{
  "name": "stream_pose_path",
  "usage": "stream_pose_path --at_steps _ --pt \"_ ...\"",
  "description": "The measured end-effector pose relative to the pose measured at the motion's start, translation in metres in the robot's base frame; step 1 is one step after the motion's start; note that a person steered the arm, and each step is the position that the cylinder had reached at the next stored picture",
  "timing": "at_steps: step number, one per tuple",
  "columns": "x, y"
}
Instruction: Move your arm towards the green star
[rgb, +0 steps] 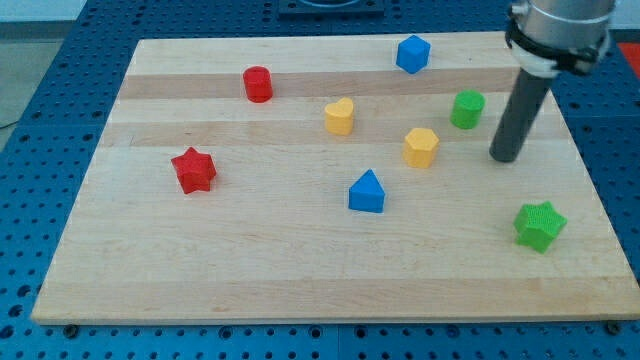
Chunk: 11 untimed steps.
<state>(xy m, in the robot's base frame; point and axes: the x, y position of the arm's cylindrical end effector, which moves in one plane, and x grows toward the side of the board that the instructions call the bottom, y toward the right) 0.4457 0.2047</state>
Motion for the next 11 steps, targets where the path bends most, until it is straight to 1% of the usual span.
stream_pose_path --at_steps 1,2,3,4,5,6,7,8,9,10,11 --pt "0.022 0.004" --pt "0.039 0.022" --pt "0.047 0.006" --pt "0.055 -0.029" --pt "0.055 -0.03" --pt "0.044 -0.03" --pt "0.024 0.006" --pt "0.014 0.069" --pt "0.046 0.082" --pt "0.079 0.03" --pt "0.098 -0.04"
